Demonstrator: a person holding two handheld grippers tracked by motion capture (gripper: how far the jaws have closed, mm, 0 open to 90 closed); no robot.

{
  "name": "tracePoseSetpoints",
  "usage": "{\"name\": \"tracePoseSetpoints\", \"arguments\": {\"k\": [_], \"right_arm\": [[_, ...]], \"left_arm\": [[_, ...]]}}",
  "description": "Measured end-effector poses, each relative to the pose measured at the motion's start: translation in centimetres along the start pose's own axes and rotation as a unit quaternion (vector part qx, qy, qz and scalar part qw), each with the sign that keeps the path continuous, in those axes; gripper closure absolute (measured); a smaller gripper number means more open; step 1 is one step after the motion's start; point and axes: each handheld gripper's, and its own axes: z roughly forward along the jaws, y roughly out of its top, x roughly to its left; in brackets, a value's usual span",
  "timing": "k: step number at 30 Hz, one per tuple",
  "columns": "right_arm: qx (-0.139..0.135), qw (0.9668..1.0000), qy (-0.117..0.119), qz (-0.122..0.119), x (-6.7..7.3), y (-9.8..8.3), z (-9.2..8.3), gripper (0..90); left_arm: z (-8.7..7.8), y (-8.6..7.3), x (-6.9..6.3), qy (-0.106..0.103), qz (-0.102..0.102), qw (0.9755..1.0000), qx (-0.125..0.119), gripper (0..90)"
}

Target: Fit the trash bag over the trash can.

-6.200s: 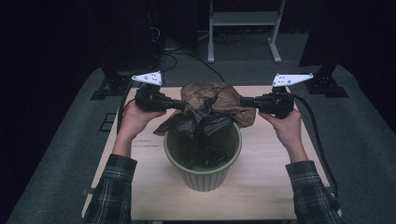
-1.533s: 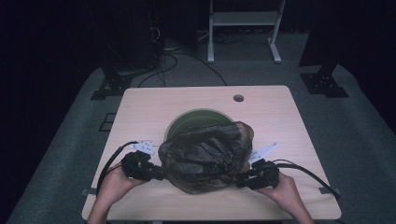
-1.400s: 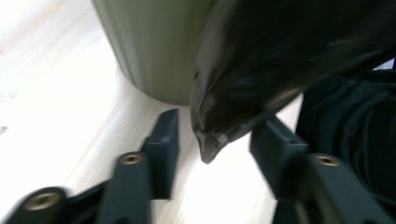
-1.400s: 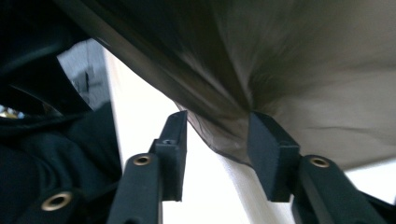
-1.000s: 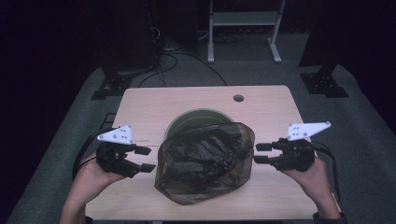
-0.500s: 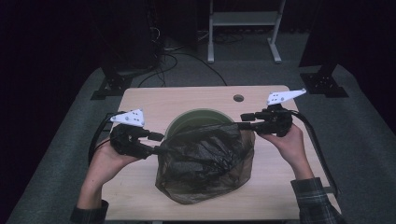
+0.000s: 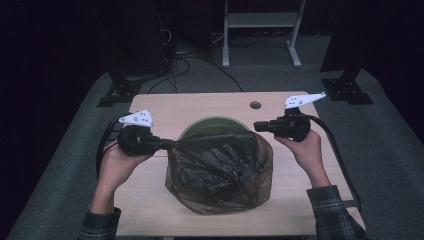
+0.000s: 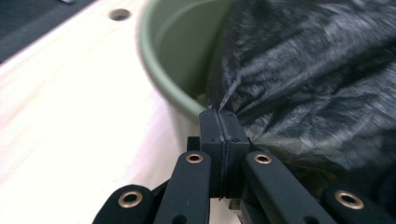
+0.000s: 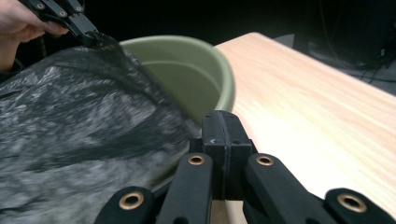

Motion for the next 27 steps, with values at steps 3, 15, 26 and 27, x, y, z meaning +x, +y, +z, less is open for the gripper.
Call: {"name": "tracePoseSetpoints", "arguments": {"k": [3,15,26,27], "right_arm": [[-0.010,0.9999,0.013,0.003,-0.2,0.0,-0.1,74.4],[-0.008,0.9994,0.032,-0.010,0.8,0.2,0.8,54.6],[-0.011,0.9997,-0.007,-0.022,0.9,0.0,1.6,81.5],[-0.011,0.9997,-0.007,-0.022,0.9,0.0,1.6,81.5]], "left_arm": [[0.2,-0.1,0.3,-0.001,-0.002,1.0000,-0.003,89.9],[0.6,0.3,0.3,0.000,0.003,1.0000,-0.008,89.8],[0.6,1.0,1.1,0.010,0.001,0.9994,-0.032,89.9],[0.6,1.0,1.1,0.010,0.001,0.9994,-0.032,89.9]]}}
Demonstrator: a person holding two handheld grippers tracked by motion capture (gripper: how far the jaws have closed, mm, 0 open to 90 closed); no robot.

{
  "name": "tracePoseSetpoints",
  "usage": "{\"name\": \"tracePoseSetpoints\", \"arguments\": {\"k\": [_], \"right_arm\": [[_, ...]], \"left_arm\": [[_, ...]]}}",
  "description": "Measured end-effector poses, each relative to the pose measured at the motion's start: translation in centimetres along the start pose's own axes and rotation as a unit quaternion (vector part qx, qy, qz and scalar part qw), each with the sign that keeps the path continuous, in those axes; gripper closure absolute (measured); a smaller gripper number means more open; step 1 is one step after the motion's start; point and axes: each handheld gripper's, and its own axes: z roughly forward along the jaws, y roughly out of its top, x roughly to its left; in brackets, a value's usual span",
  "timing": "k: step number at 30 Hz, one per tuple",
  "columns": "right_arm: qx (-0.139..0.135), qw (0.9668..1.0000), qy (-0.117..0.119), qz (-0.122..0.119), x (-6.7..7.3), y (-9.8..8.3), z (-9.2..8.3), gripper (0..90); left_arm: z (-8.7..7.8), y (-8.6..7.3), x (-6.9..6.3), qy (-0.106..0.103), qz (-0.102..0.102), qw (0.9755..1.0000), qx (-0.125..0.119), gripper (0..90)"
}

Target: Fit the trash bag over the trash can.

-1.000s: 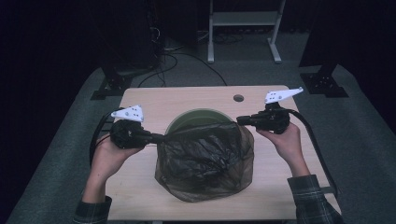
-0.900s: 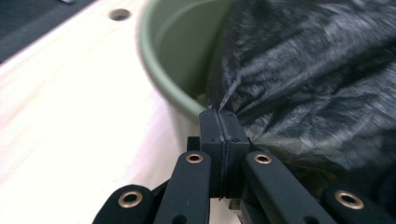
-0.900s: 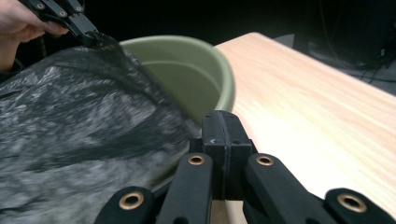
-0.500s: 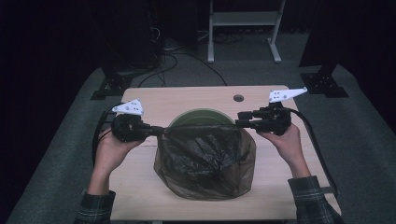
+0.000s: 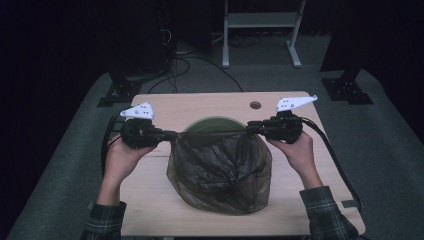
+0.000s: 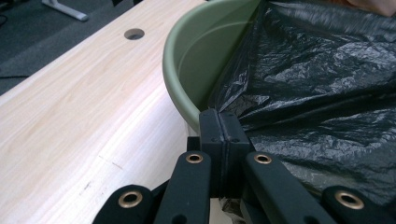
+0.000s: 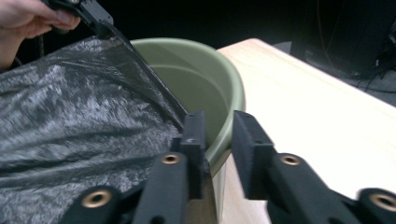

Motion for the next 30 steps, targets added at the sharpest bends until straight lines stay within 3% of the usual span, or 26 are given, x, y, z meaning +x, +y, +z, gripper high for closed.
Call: {"name": "tracePoseSetpoints", "arguments": {"k": [2,6,8,12,17,21,25,30], "right_arm": [[-0.008,1.0000,0.003,-0.003,-0.1,0.1,-0.1,89.8],[-0.009,0.9999,-0.011,0.000,-0.5,0.6,0.2,89.9],[-0.015,0.9998,-0.016,-0.001,-0.8,0.8,0.3,89.9],[-0.024,0.9989,-0.039,0.004,-2.2,1.6,1.1,90.0],[-0.018,0.9974,-0.069,0.014,-4.2,1.7,2.8,90.0],[-0.008,0.9959,-0.088,0.018,-5.4,0.9,4.2,90.0],[0.004,0.9955,-0.092,0.022,-6.0,-0.4,5.5,90.0],[0.030,0.9950,-0.089,0.034,-6.5,-2.2,7.1,90.0]], "left_arm": [[0.2,0.3,0.2,0.004,0.001,1.0000,-0.005,89.9],[0.5,0.7,1.0,0.014,0.004,0.9998,-0.011,89.9],[0.8,0.8,1.5,0.030,0.005,0.9995,-0.010,89.9],[1.8,0.7,2.8,0.056,0.005,0.9983,-0.012,89.9],[3.6,0.1,4.3,0.074,0.000,0.9971,-0.017,89.9],[5.1,-1.1,5.4,0.073,-0.011,0.9970,-0.023,89.9],[6.4,-2.9,6.2,0.063,-0.029,0.9972,-0.028,89.9],[7.9,-5.1,6.9,0.058,-0.050,0.9970,-0.010,89.9]]}}
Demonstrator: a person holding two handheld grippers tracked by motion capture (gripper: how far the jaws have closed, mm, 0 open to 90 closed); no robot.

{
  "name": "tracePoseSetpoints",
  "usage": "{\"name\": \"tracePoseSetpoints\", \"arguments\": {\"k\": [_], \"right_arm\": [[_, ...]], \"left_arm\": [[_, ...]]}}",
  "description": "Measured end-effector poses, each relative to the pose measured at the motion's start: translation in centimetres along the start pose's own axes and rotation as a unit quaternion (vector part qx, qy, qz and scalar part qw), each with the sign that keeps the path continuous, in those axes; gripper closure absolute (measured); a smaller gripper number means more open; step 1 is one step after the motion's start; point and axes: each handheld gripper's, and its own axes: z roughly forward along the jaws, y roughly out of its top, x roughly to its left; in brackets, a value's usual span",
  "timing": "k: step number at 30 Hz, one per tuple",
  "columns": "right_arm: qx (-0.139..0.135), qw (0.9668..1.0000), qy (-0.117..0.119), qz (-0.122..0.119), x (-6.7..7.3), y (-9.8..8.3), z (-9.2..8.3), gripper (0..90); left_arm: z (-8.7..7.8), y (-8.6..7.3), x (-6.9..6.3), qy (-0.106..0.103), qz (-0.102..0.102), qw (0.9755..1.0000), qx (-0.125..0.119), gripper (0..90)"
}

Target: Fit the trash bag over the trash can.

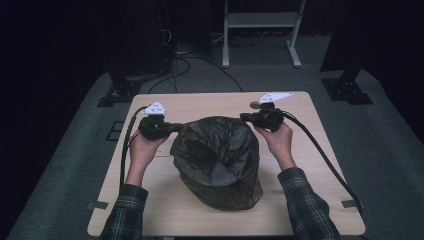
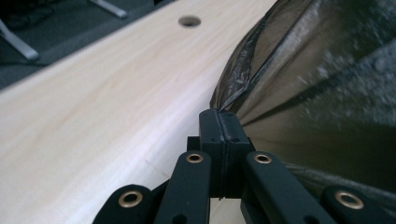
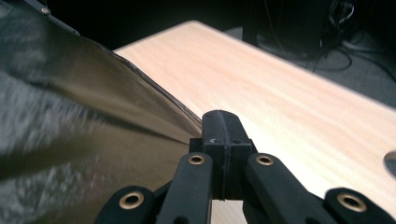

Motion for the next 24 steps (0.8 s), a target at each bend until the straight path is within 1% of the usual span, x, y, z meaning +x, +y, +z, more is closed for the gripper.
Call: {"name": "tracePoseSetpoints", "arguments": {"k": [2,4,9,11,12,14,15,16,17,18,19,20,21,22,24], "right_arm": [[0.010,0.9999,0.001,0.005,-0.1,-0.7,0.6,90.0],[0.020,0.9997,0.002,0.011,-0.2,-1.4,1.2,90.0],[0.040,0.9990,0.002,0.020,-0.5,-3.1,2.6,90.0],[0.049,0.9985,0.002,0.024,-0.5,-3.8,3.1,90.0],[0.052,0.9983,0.002,0.025,-0.5,-4.1,3.3,90.0],[0.055,0.9981,0.004,0.028,-0.6,-4.6,3.5,90.0],[0.055,0.9980,0.004,0.029,-0.6,-4.7,3.5,89.9],[0.053,0.9982,0.005,0.028,-0.6,-4.7,3.4,89.9],[0.052,0.9983,0.006,0.027,-0.6,-4.6,3.2,89.7],[0.047,0.9986,0.003,0.023,-0.6,-4.4,2.9,80.6],[0.039,0.9989,-0.001,0.026,-0.5,-4.2,2.6,70.9],[0.032,0.9990,0.003,0.032,-0.7,-4.0,2.3,64.9],[0.028,0.9989,0.005,0.037,-0.7,-3.7,1.9,60.4],[0.024,0.9990,0.001,0.038,-0.7,-3.5,1.4,56.0],[0.018,0.9992,-0.002,0.035,-0.6,-3.0,0.5,46.9]], "left_arm": [[0.6,-0.7,0.2,-0.004,-0.008,0.9999,0.006,89.9],[1.3,-1.4,0.3,-0.005,-0.011,0.9997,0.019,89.9],[3.0,-3.2,0.2,-0.011,-0.020,0.9988,0.042,89.9],[3.6,-3.7,0.1,-0.012,-0.021,0.9984,0.051,89.9],[3.8,-4.0,0.1,-0.014,-0.021,0.9983,0.053,89.9],[3.9,-4.2,0.1,-0.016,-0.026,0.9984,0.048,89.9],[3.8,-4.1,0.1,-0.020,-0.027,0.9985,0.044,89.8],[3.5,-4.0,0.1,-0.019,-0.030,0.9987,0.036,88.3],[3.2,-3.9,0.1,-0.016,-0.031,0.9990,0.028,82.4],[2.9,-3.7,0.1,-0.017,-0.035,0.9991,0.019,76.4],[2.4,-3.6,0.1,-0.014,-0.038,0.9991,0.010,69.8],[2.0,-3.5,0.1,-0.011,-0.041,0.9991,0.005,62.8],[1.6,-3.4,0.2,-0.014,-0.046,0.9988,0.002,55.3],[1.2,-3.4,0.2,-0.017,-0.049,0.9987,0.002,49.4],[0.5,-3.5,0.0,-0.017,-0.047,0.9987,0.010,37.6]]}}
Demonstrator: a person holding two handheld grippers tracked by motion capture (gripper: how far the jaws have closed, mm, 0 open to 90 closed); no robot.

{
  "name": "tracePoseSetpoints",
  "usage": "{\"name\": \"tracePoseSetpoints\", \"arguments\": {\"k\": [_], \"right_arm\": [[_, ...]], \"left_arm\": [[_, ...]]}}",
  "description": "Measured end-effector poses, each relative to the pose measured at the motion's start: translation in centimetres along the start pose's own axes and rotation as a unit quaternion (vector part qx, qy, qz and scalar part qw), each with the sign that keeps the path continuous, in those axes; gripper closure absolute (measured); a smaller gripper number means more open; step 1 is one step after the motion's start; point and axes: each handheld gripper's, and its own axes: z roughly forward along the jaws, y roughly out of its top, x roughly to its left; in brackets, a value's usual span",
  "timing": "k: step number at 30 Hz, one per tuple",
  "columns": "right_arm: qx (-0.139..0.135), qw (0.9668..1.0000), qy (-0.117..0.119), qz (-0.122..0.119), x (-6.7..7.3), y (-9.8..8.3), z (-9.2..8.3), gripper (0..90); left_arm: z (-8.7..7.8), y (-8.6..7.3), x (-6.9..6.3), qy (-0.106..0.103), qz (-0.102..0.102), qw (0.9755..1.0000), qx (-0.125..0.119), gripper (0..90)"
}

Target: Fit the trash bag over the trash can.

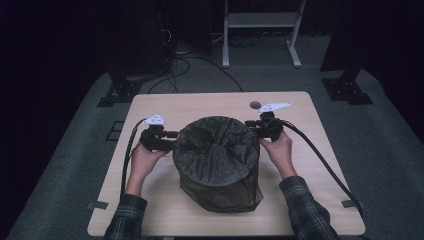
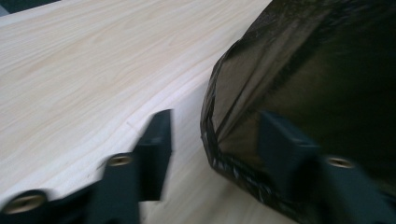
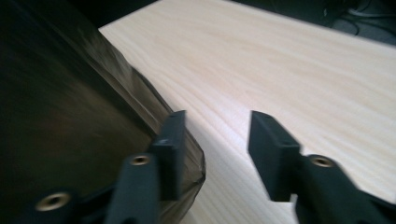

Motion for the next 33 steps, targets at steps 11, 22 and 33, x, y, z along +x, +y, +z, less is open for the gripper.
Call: {"name": "tracePoseSetpoints", "arguments": {"k": [11,22,33], "right_arm": [[-0.058,0.9983,-0.002,0.004,1.2,2.3,-6.3,17.2],[-0.105,0.9923,0.039,-0.053,4.5,4.1,-11.0,10.4],[-0.105,0.9829,0.082,-0.128,8.8,6.1,-12.3,10.5]], "left_arm": [[-3.3,-3.4,-0.9,0.029,0.023,0.9982,0.048,3.0],[-4.7,-7.1,-4.0,0.013,0.062,0.9944,0.085,0.0],[-3.1,-10.7,-7.2,0.020,0.079,0.9895,0.119,0.0]]}}
